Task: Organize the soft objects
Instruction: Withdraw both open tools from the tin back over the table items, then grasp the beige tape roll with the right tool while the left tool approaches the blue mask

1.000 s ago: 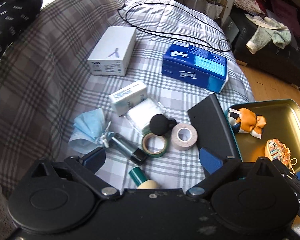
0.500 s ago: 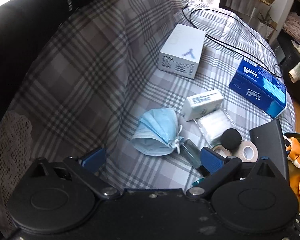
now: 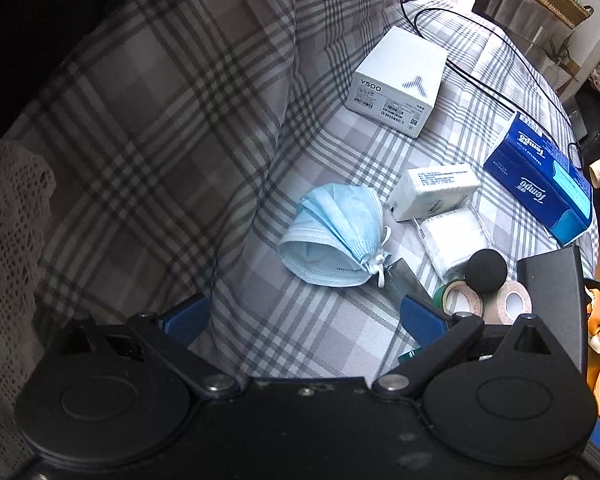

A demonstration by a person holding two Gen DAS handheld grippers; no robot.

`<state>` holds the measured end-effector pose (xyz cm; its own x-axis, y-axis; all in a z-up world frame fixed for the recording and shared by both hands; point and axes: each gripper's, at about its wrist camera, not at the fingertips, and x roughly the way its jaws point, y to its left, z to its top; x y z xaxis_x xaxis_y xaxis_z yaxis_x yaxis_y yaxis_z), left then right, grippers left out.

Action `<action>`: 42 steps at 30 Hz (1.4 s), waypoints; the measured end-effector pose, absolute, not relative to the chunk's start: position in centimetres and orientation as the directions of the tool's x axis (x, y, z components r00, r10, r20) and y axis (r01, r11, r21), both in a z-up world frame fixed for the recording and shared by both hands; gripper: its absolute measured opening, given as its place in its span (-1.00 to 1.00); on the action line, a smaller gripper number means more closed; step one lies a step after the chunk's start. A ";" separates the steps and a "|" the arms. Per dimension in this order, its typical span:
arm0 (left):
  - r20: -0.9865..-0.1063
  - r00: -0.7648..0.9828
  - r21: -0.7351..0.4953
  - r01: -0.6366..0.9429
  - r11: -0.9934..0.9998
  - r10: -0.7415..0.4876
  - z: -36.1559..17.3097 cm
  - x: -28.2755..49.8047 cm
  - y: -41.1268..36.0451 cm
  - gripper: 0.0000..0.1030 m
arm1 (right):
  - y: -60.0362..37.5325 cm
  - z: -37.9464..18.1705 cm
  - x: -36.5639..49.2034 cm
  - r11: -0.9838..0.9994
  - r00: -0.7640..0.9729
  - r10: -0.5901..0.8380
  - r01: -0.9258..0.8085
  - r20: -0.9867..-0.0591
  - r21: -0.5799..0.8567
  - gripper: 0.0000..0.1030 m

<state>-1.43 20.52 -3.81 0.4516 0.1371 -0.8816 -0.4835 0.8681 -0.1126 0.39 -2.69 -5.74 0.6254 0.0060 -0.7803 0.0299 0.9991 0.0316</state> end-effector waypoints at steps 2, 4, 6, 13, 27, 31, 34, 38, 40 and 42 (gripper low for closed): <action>-0.877 0.458 -0.111 -0.484 0.868 0.143 -3.7 -1.5 20.3 0.98 | -2.3 -6.0 1.0 0.999 0.623 0.005 0.033 -0.783 0.033 0.43; -0.873 0.464 -0.104 -0.484 0.869 0.154 -3.6 -1.7 20.1 0.98 | -1.9 -6.2 1.6 0.999 0.619 0.008 0.033 -0.785 0.037 0.43; -0.870 0.468 -0.107 -0.486 0.867 0.155 -3.6 -1.9 20.1 0.98 | -1.5 -6.4 2.1 0.999 0.620 0.012 0.031 -0.785 0.040 0.42; -0.871 0.467 -0.121 -0.501 0.857 0.150 -3.6 -2.1 20.5 0.98 | -0.1 -7.1 3.8 0.999 0.631 0.015 0.020 -0.775 0.035 0.30; -0.867 0.472 -0.116 -0.504 0.856 0.161 -3.5 -2.1 20.2 0.98 | 1.0 -9.1 7.0 0.996 0.612 0.022 0.056 -0.791 0.071 0.25; -0.873 0.464 -0.124 -0.508 0.852 0.150 -3.7 -2.0 20.4 0.98 | 1.4 -9.4 7.6 0.996 0.612 0.024 0.051 -0.790 0.070 0.25; -0.876 0.459 -0.130 -0.515 0.847 0.145 -3.8 -2.0 20.6 0.98 | 1.6 -9.6 7.9 0.997 0.613 0.027 0.045 -0.790 0.069 0.20; -0.878 0.457 -0.133 -0.518 0.845 0.141 -4.0 -1.9 20.7 0.98 | 1.3 -9.9 8.1 0.995 0.614 0.042 0.042 -0.788 0.086 0.15; -0.879 0.456 -0.133 -0.516 0.846 0.139 -4.0 -1.9 20.7 0.98 | 1.2 -9.9 8.1 0.995 0.616 0.053 0.038 -0.786 0.097 0.15; -0.880 0.455 -0.134 -0.514 0.847 0.137 -4.0 -1.9 20.7 0.98 | 1.3 -10.0 8.2 0.996 0.617 0.055 0.027 -0.785 0.090 0.15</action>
